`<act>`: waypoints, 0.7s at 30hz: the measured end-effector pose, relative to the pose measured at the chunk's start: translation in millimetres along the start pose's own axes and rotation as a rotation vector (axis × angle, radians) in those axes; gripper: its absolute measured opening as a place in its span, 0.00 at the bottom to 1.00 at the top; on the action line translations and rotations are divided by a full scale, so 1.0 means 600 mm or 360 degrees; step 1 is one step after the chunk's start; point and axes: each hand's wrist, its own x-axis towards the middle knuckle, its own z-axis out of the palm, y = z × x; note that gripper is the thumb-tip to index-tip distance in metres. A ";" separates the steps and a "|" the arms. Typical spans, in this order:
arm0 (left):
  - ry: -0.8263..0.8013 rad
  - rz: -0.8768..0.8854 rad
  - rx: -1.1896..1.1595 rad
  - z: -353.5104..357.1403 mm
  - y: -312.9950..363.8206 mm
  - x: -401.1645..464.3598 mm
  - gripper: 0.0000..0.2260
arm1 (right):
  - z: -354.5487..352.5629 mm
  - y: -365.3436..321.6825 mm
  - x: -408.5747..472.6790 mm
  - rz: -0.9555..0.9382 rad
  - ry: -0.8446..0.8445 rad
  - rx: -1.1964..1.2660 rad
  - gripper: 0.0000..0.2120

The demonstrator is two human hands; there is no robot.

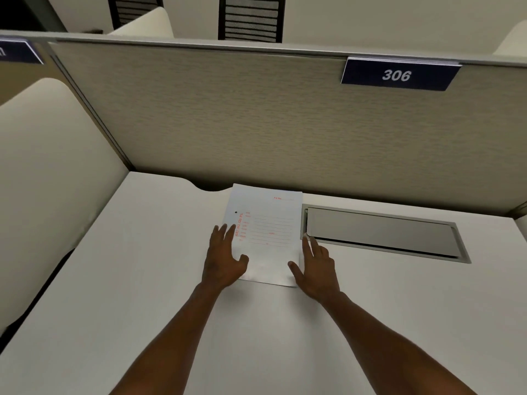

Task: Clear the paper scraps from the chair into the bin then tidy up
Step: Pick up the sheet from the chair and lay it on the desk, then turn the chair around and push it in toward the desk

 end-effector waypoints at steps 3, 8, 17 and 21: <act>0.0095 0.0174 0.0091 -0.020 0.038 -0.041 0.39 | -0.043 -0.006 -0.029 -0.0077 0.0089 -0.0038 0.40; 0.0214 0.0315 0.0200 -0.057 0.110 -0.124 0.38 | -0.126 -0.006 -0.091 -0.0241 0.0213 -0.0147 0.41; 0.0426 0.0379 0.0306 -0.094 0.269 -0.390 0.37 | -0.277 0.070 -0.305 -0.0440 0.0421 -0.0272 0.41; 0.0553 0.0396 0.0376 -0.099 0.351 -0.554 0.37 | -0.349 0.102 -0.441 -0.0537 0.0514 -0.0206 0.42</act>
